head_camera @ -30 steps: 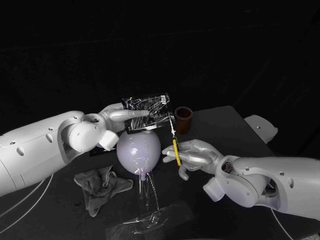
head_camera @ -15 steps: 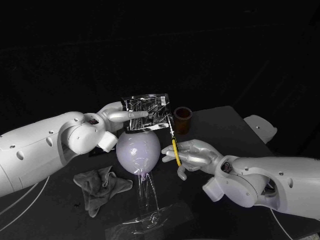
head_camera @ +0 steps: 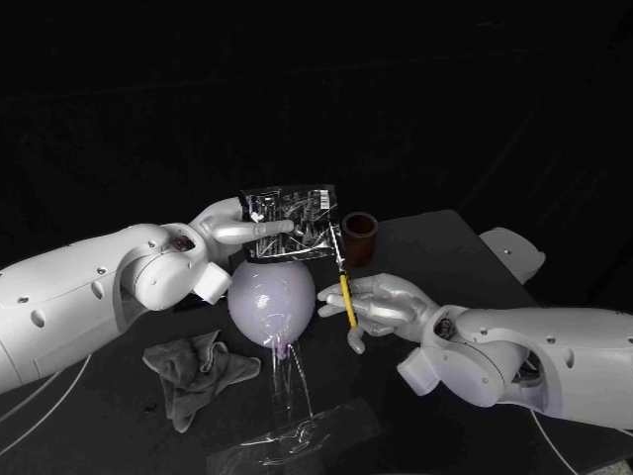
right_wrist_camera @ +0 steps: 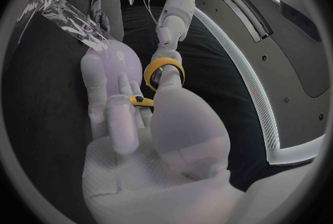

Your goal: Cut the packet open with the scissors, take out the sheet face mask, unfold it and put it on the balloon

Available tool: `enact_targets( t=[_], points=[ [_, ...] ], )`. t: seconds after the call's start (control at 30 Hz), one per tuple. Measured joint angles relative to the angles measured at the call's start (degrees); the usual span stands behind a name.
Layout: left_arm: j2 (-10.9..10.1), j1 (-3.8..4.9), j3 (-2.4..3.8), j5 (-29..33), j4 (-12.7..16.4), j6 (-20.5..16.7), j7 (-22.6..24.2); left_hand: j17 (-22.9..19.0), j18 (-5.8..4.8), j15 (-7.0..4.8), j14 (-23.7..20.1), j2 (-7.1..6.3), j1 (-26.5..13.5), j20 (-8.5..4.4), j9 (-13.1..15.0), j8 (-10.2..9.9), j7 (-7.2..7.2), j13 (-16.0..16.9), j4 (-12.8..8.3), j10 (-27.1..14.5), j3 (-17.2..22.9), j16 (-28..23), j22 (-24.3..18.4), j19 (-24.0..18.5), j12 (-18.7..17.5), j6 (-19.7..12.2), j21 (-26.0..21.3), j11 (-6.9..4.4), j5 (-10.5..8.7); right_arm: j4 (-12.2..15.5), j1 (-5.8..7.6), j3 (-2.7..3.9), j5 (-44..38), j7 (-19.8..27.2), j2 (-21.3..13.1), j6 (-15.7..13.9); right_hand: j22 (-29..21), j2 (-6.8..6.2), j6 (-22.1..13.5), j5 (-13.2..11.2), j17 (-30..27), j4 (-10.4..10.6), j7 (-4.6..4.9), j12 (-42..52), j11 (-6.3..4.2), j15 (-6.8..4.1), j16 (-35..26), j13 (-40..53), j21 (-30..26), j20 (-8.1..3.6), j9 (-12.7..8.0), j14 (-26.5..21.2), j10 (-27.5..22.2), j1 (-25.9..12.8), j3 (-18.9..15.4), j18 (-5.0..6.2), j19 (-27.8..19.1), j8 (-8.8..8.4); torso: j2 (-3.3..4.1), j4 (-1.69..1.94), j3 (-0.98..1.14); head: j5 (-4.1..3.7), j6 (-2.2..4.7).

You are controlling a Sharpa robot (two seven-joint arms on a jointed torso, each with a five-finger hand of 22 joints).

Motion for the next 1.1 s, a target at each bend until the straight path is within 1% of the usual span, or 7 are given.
enact_targets(
  t=[0.1, 0.23, 0.33, 0.53, 0.87, 0.93, 1.1],
  points=[
    [0.0, -0.01, 0.0, -0.42, 0.18, -0.38, 0.59, 0.0, -0.01, 0.0, 0.0, 0.01, 0.01, 0.0, 0.0, 0.2, 0.0, 0.0, 0.0, 0.0, 0.0, 0.0, 0.0, 0.0, 0.0, 0.0, 0.0, 0.0, -0.11, -0.01, 0.04, 0.02, 0.23, 0.1, 0.2, -0.09, -0.63, -0.28, -1.18, 0.0, -0.43, 0.0, -0.11, 0.0, 0.08, 0.0, 0.0, 0.0, -0.89, 0.14, -0.17, 0.0, -0.81, -0.77, 0.0, 0.06, -0.76, -0.62, 0.0, 0.0, 0.01, -0.07, 0.06],
    [0.01, -0.03, -0.02, -0.77, 0.37, -0.82, 1.2, 0.0, -0.02, 0.0, 0.0, 0.02, 0.02, 0.0, 0.0, 0.22, 0.0, 0.0, 0.0, 0.0, 0.0, 0.0, -0.01, 0.0, 0.0, -0.01, 0.0, 0.0, -0.21, 0.02, 0.09, 0.05, 0.45, 0.26, 0.48, -0.17, -1.82, -1.03, -6.37, 0.0, -1.23, 0.0, -0.73, 0.0, 0.13, 0.21, -0.33, 0.01, -2.45, 0.12, -2.19, -0.21, -1.9, -1.52, 0.0, 0.92, -1.76, -1.93, 0.01, 0.0, 0.0, -0.18, 0.08],
    [0.0, -0.03, -0.02, -0.92, 0.48, -1.16, 1.56, -0.01, -0.03, 0.01, 0.0, 0.02, 0.02, 0.0, 0.0, 0.22, -0.01, 0.0, 0.0, 0.0, 0.0, 0.0, -0.01, 0.0, 0.0, -0.02, 0.0, 0.0, -0.22, 0.12, 0.1, 0.08, 0.56, 0.41, 0.6, -0.2, -2.78, -1.48, -9.13, 0.0, -2.14, 0.0, -1.18, 0.0, 0.16, 0.51, -0.63, 0.01, -3.72, 0.27, -3.16, -0.51, -3.13, -1.97, 0.0, 0.93, -2.55, -1.93, 0.01, 0.0, 0.0, -0.31, 0.07],
    [-0.07, -0.03, -0.02, -1.08, 0.63, -1.63, 2.04, -0.01, -0.04, 0.01, 0.0, 0.02, 0.03, 0.0, 0.0, 0.22, -0.01, 0.0, -0.01, -0.01, -0.01, 0.0, -0.01, 0.0, 0.0, -0.03, 0.0, 0.01, 0.0, 0.3, 0.1, 0.13, 0.76, 0.67, 0.94, -0.25, -3.52, -2.42, -11.49, 0.0, -4.38, 1.0, -1.66, 0.0, 0.29, 0.8, -1.36, 0.01, -4.16, 0.47, -3.6, -1.54, -4.69, -3.0, 0.64, 0.93, -3.18, -1.52, 0.0, -0.01, 0.0, -0.46, 0.12],
    [-0.21, -0.01, 0.0, -1.16, 0.82, -1.95, 2.43, -0.02, -0.07, 0.09, -0.08, 0.06, 0.07, 0.0, 0.08, 0.21, -0.1, 0.0, -0.01, -0.01, -0.01, 0.0, -0.02, 0.0, 0.0, -0.13, 0.0, 0.01, 0.0, 0.25, 0.09, 0.33, 1.19, 1.02, 1.47, -0.66, -3.86, -2.87, -11.77, 0.0, -5.31, 1.51, -1.7, 0.0, 0.35, 0.59, -1.53, 0.01, -4.38, 0.39, -2.89, -1.86, -4.75, -2.69, 1.52, 0.91, -3.26, -0.71, -0.01, 0.0, 0.0, -0.71, 0.5],
    [-0.23, -0.01, 0.0, -1.18, 0.85, -1.97, 2.49, 0.02, -0.07, 0.09, -0.08, 0.06, 0.07, 0.0, 1.34, 0.15, -0.1, 0.0, -0.01, -0.01, -0.01, 0.0, -0.03, 0.0, 0.0, -0.31, 0.0, 0.01, 0.0, 0.24, 0.09, 0.37, 1.29, 1.09, 1.53, -0.77, -3.93, -2.87, -11.29, 0.0, -5.25, 1.51, -1.53, 0.0, 0.35, 0.59, -1.54, 0.07, -4.38, 0.39, -2.53, -1.86, -4.75, -2.69, 1.52, 0.9, -3.26, -0.16, -0.01, -0.01, -0.01, -0.83, 0.63],
    [-0.34, -0.02, 0.0, -1.29, 0.94, -1.98, 2.61, 0.04, -0.08, 0.09, -0.09, 0.06, 0.07, 0.0, 1.35, 0.12, -0.1, 0.0, -0.01, -0.01, -0.01, 0.0, -0.03, 0.0, 0.0, -0.31, 0.0, 0.01, 0.0, 0.15, 0.13, 0.48, 1.6, 1.25, 1.66, -1.15, -4.18, -3.11, -8.43, 0.0, -4.49, 1.6, -1.34, 0.56, 0.43, 0.59, -1.49, 0.25, -4.38, 0.39, -1.0, -1.86, -3.88, -2.42, 1.91, 0.89, -3.26, 1.77, -0.02, 0.0, -0.02, -1.02, 0.76]
  ],
)
